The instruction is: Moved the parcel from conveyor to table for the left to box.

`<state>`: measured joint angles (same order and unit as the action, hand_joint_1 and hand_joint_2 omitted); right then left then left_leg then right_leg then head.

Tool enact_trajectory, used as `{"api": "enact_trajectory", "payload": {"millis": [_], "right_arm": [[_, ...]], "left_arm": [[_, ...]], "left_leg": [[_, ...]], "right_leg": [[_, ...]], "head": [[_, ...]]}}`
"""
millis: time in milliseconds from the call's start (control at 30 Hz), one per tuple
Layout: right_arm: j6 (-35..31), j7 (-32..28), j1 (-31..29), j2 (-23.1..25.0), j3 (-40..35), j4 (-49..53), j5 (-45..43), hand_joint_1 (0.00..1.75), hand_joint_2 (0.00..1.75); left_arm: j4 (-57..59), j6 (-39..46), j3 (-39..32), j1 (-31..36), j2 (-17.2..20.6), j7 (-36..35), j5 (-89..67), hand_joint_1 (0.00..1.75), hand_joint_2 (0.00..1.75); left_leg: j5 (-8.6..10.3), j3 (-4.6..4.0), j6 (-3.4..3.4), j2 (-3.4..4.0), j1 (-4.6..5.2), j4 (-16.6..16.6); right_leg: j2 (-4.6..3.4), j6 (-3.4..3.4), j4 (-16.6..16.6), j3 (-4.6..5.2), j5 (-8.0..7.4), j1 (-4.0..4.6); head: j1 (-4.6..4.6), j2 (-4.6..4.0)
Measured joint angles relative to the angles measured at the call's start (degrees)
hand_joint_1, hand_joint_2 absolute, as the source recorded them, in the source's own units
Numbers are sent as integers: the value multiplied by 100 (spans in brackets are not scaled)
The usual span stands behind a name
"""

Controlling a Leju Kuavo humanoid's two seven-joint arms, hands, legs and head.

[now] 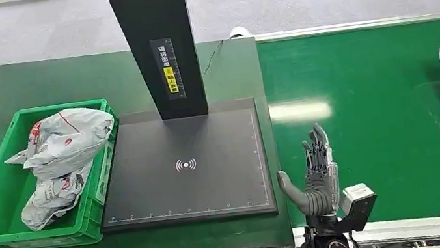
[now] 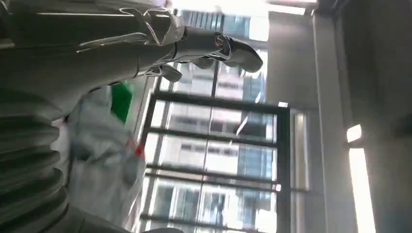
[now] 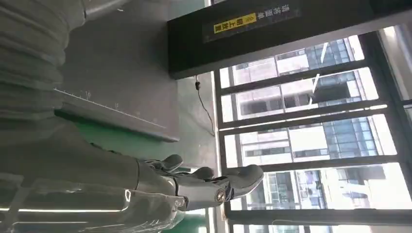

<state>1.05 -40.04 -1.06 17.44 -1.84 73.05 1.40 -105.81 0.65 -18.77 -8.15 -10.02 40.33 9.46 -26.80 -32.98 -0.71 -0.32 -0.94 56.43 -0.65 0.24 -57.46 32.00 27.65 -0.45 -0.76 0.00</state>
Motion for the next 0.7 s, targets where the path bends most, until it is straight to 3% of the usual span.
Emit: {"api": "enact_trajectory", "payload": {"millis": [100,267,367,700], "right_arm": [[4,0,4,0,28,0,39,0,175],[74,0,1,0,79,-13,118,0,175],[157,0,-12,2,114,-65,164,0,175],[195,26,-33,28,188,-241,518,0,175]], "left_arm": [[-122,-215,418,-286,-301,0,-571,0,175],[-122,-52,1281,-530,-327,0,-1134,0,175],[-111,-598,1638,-630,-323,0,-1003,0,175],[1006,-1199,2172,-649,-316,-221,-2889,0,175]], "left_leg": [[-1,0,0,-2,0,0],[0,3,0,-3,-1,0],[0,4,0,-2,-1,0],[-1,3,0,-2,0,0]], "right_leg": [[0,0,1,-1,0,0],[1,0,0,-6,-1,2],[0,0,0,-6,-1,2],[0,0,0,-5,-1,0]], "head": [[0,0],[-2,0],[0,0],[0,0]]}}
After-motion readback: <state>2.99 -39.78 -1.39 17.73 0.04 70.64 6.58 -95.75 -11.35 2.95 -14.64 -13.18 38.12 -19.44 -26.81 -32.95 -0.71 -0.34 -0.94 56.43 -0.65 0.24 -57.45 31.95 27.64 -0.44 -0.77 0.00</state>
